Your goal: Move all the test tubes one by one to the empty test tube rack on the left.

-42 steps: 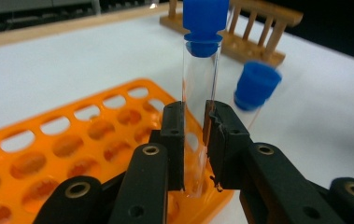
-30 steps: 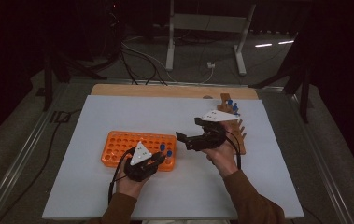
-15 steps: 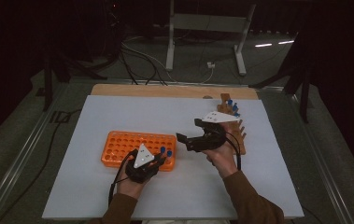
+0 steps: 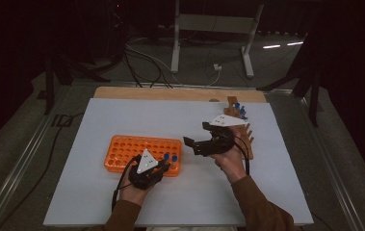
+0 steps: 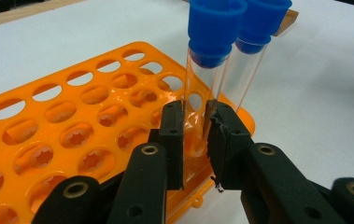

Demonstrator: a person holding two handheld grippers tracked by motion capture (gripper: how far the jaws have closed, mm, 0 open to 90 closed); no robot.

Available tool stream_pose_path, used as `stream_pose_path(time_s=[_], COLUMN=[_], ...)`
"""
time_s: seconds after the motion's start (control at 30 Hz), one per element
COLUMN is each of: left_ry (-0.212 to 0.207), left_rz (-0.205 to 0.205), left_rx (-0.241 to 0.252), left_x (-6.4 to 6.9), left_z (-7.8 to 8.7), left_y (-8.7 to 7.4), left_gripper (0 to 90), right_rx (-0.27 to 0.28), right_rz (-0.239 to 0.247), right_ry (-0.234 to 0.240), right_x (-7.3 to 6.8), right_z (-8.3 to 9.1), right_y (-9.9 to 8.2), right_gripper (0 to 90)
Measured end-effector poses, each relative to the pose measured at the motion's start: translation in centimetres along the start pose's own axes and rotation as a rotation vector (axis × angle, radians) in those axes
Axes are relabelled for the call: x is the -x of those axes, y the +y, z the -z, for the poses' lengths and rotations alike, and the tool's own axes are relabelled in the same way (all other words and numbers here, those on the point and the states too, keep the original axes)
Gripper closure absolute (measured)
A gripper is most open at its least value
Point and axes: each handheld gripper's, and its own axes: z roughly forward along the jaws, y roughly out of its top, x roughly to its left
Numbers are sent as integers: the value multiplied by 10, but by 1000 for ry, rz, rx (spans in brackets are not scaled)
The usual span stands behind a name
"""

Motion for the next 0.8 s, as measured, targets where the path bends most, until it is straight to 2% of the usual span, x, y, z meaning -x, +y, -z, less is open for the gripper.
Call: stream_pose_path(time_s=[0.1,0.23,0.37,0.5,0.6,0.63,0.7,0.8], left_ry=[-16,-19,-48,-62,-73,-73,-40,-1], left_rz=[7,10,30,33,37,37,37,65], left_rx=[0,1,34,76,112,123,134,141], left_x=[0,0,-4,-7,-11,-12,-14,-17], left_z=[0,1,9,19,26,28,31,32], left_y=[0,1,4,7,8,9,10,10], left_gripper=[749,651,577,508,420,404,329,236], right_rx=[-2,-6,-15,-20,-24,-25,-25,-26], right_rz=[3,19,41,57,72,74,68,57], right_ry=[-5,-25,-51,-86,-120,-130,-141,-161], right_x=[1,3,7,11,15,17,22,30], right_z=[0,2,3,6,8,9,11,14], right_y=[0,1,3,4,4,5,5,6], right_gripper=[60,60,60,60,60,60,60,60])
